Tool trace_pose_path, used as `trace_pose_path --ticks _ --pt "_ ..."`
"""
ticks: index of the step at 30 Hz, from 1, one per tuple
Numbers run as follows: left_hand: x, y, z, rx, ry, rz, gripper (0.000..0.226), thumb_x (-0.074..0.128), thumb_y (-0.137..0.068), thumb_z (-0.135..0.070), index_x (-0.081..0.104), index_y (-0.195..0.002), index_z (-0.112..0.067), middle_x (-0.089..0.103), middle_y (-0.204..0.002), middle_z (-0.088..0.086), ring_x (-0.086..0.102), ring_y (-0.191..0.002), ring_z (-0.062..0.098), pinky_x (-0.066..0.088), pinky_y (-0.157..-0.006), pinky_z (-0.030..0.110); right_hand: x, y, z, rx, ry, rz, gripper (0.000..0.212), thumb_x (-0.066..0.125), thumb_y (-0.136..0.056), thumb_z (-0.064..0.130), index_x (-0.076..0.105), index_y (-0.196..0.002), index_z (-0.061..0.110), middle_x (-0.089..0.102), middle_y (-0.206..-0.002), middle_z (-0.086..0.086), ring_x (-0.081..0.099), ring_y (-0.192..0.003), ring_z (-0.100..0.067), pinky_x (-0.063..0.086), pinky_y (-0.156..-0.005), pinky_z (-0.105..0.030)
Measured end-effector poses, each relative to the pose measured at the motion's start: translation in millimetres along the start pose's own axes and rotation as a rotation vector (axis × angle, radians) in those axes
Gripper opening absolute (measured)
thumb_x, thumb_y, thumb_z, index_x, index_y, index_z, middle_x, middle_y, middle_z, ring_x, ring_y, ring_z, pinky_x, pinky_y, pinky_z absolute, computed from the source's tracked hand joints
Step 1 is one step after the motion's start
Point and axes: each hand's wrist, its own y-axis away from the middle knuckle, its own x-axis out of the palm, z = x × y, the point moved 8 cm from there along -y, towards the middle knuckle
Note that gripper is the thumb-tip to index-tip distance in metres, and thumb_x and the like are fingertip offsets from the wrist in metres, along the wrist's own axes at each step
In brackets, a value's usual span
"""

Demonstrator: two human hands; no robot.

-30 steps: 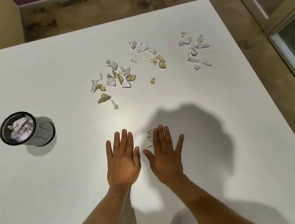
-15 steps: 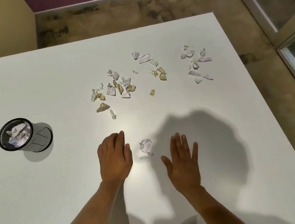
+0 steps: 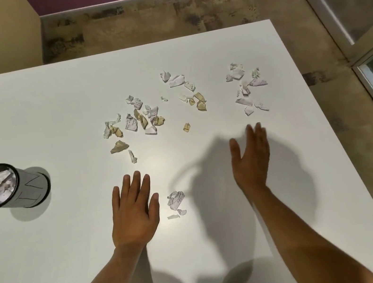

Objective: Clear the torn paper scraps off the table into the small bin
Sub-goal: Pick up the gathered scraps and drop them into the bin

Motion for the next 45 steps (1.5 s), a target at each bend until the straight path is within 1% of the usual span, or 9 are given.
trace_pose_path --ticks 9,18,22,25,30,35,37,41,45 --pt "0.0 -0.3 -0.5 -0.004 0.007 -0.026 0.054 0.032 -0.099 -0.044 0.042 -0.147 -0.021 0.032 -0.157 0.002 0.016 -0.15 0.02 0.013 -0.121 0.047 25.5 -105.1 -7.7 0.065 0.066 0.072 0.074 0.032 -0.095 0.059 0.021 -0.152 0.012 0.016 -0.16 -0.01 0.01 -0.149 -0.025 0.008 -0.12 -0.048" --pt "0.7 -1.2 1.5 -0.01 0.006 -0.01 0.055 0.031 -0.099 -0.045 0.041 -0.148 -0.023 0.03 -0.158 0.0 0.015 -0.15 0.019 0.013 -0.121 0.047 67.3 -78.1 75.9 -0.464 0.128 0.253 0.059 0.024 -0.101 0.045 0.038 -0.145 0.008 0.035 -0.154 -0.011 0.026 -0.145 -0.026 0.016 -0.119 -0.046" --pt "0.9 -2.4 2.1 -0.012 0.01 -0.011 0.054 0.032 -0.099 -0.045 0.04 -0.148 -0.023 0.031 -0.158 -0.001 0.015 -0.15 0.019 0.014 -0.121 0.048 60.7 -87.8 90.3 -0.413 -0.1 0.154 0.057 0.037 -0.1 0.045 0.04 -0.144 0.009 0.036 -0.153 -0.009 0.026 -0.145 -0.024 0.021 -0.118 -0.041" --pt "1.0 -2.1 2.2 -0.002 0.006 -0.017 0.054 0.033 -0.099 -0.044 0.041 -0.148 -0.023 0.031 -0.157 0.0 0.016 -0.15 0.02 0.016 -0.12 0.049 74.2 -102.9 93.5 -0.323 -0.053 0.2 0.069 0.031 -0.098 0.054 0.028 -0.15 0.009 0.025 -0.158 -0.009 0.019 -0.147 -0.023 0.014 -0.12 -0.043" --pt "1.5 -2.4 2.8 0.003 0.008 -0.024 0.054 0.036 -0.098 -0.043 0.042 -0.147 -0.023 0.032 -0.157 0.0 0.017 -0.15 0.02 0.016 -0.12 0.049 103.2 -81.7 129.7 -0.598 0.11 0.339 0.068 0.023 -0.098 0.055 0.029 -0.15 0.012 0.023 -0.159 -0.004 0.015 -0.148 -0.018 0.004 -0.122 -0.041" --pt "1.7 -3.3 2.9 0.004 0.002 -0.017 0.054 0.035 -0.099 -0.044 0.041 -0.148 -0.023 0.031 -0.158 -0.001 0.016 -0.15 0.02 0.016 -0.12 0.049 97.2 -76.4 141.4 -0.512 -0.337 0.401 0.049 0.036 -0.098 0.045 0.055 -0.133 0.016 0.049 -0.145 0.0 0.032 -0.141 -0.012 0.023 -0.118 -0.038" --pt "2.0 -3.6 2.9 0.005 0.006 -0.015 0.053 0.036 -0.098 -0.044 0.042 -0.147 -0.023 0.031 -0.158 0.0 0.017 -0.15 0.02 0.016 -0.121 0.048 102.1 -78.2 152.2 -0.488 -0.376 0.383 0.048 0.041 -0.098 0.044 0.056 -0.133 0.016 0.046 -0.146 -0.001 0.033 -0.141 -0.012 0.028 -0.116 -0.035" --pt "1.4 -3.7 3.4 0.005 -0.001 -0.017 0.053 0.039 -0.098 -0.043 0.042 -0.147 -0.024 0.031 -0.158 -0.001 0.017 -0.15 0.02 0.017 -0.12 0.048 121.6 -56.9 192.8 -0.734 -0.142 0.434 0.052 0.036 -0.1 0.045 0.043 -0.144 0.019 0.036 -0.154 0.0 0.023 -0.146 -0.012 0.012 -0.121 -0.039" --pt "0.5 -3.6 3.6 0.005 0.003 -0.026 0.053 0.039 -0.098 -0.043 0.043 -0.147 -0.024 0.033 -0.157 -0.001 0.019 -0.15 0.02 0.017 -0.12 0.048 125.6 -34.5 206.2 -0.933 -0.127 0.503 0.042 0.038 -0.101 0.033 0.051 -0.138 0.017 0.043 -0.15 0.0 0.029 -0.143 -0.014 0.016 -0.12 -0.039"
